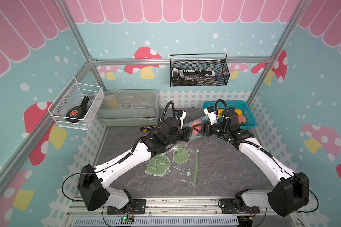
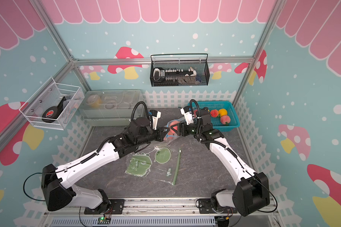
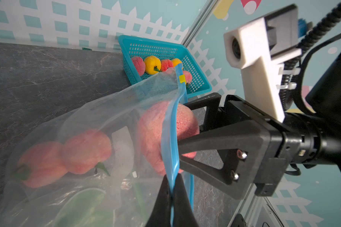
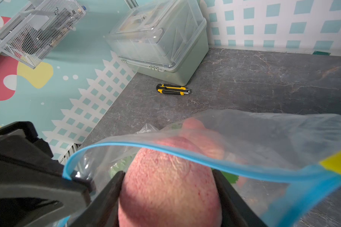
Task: Place the peach in a zip-top bag and seal the zipper
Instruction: Place the peach in the zipper food storage bag, then pick up the peach from the basket.
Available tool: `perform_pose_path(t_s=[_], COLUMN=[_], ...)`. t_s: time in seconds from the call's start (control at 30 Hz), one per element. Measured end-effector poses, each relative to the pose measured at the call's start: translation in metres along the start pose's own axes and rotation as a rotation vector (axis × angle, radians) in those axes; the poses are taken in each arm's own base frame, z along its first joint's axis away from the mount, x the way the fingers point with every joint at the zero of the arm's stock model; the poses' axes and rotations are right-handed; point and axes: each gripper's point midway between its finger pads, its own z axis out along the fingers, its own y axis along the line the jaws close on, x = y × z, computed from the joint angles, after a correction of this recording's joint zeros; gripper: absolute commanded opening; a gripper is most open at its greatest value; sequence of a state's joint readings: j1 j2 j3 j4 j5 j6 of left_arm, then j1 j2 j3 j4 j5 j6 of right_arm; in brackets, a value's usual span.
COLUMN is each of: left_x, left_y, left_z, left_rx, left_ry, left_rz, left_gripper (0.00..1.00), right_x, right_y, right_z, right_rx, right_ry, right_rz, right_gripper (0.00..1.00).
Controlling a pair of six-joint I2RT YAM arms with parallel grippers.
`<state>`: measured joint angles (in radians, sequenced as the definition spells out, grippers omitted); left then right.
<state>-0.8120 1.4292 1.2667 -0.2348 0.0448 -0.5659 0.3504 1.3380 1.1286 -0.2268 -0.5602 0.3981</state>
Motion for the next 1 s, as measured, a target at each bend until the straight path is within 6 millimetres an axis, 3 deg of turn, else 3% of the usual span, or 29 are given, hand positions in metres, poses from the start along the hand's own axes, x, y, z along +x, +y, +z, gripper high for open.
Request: perform_pose_path(t_s=[0.27, 0.67, 0.8, 1.0], left_x=[0.001, 0.0, 0.0, 0.0], left_y=[-0.001, 0.0, 0.0, 0.001], left_z=[0.0, 0.001, 0.001, 0.001], left_rx=[0.004, 0.003, 0.002, 0.0], left_ry=[0.003, 0.003, 0.002, 0.001], left_rz=[0.0, 0.0, 0.0, 0.0], left_gripper=[0.0, 0.0, 0.0, 0.0], right_x=[0.004, -0.007, -0.017, -0.028], right_y=[-0.001, 0.001, -0.014, -0.059], right_z=[0.003, -0.009, -0.028, -0.069], right_rx=[0.015, 0.05, 0.192, 0.535], right_ry=[0.012, -0.036, -0.105, -0.223], right_rz=[-0.007, -0.052, -0.074, -0.076], right_gripper=[0.79, 0.81, 0.8, 0.84])
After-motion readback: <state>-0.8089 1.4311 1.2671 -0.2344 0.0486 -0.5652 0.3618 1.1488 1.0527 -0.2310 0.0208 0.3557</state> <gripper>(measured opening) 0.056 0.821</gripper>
